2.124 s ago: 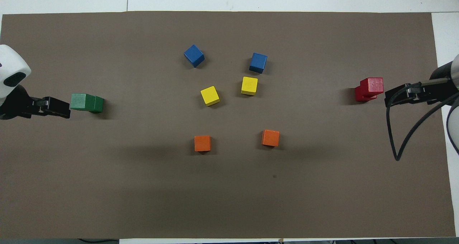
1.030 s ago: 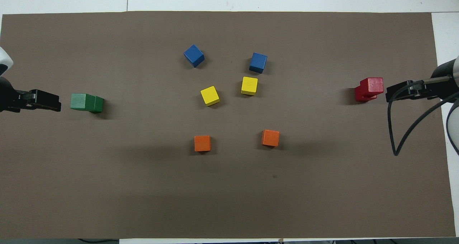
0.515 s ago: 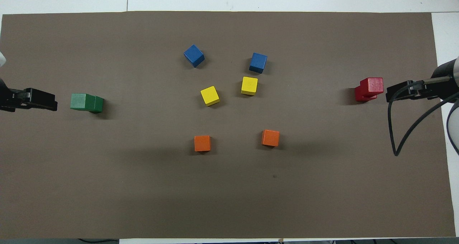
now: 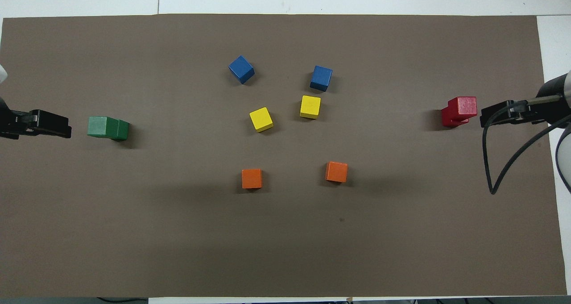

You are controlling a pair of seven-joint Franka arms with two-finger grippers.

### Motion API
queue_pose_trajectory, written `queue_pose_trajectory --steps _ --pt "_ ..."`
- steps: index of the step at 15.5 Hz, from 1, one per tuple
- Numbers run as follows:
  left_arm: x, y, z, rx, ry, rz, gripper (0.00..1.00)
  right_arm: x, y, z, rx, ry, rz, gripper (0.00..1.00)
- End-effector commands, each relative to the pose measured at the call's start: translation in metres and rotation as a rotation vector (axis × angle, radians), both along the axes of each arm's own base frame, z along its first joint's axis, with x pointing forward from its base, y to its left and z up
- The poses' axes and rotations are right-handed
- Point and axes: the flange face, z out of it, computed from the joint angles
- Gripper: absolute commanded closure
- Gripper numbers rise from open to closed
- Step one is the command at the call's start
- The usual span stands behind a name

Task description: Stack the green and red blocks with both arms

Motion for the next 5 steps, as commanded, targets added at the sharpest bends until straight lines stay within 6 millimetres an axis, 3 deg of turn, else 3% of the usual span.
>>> queue_pose_trajectory --steps 1,5 --pt "-0.0021 0.0004 0.0024 -0.008 0.006 0.015 0.0 -0.006 0.0007 0.0008 0.018 -0.017 0.003 0.0" --pt "-0.0025 0.0004 0.0014 -0.008 0.011 0.018 0.0 -0.0058 -0.0001 0.001 0.018 -0.018 0.003 0.0"
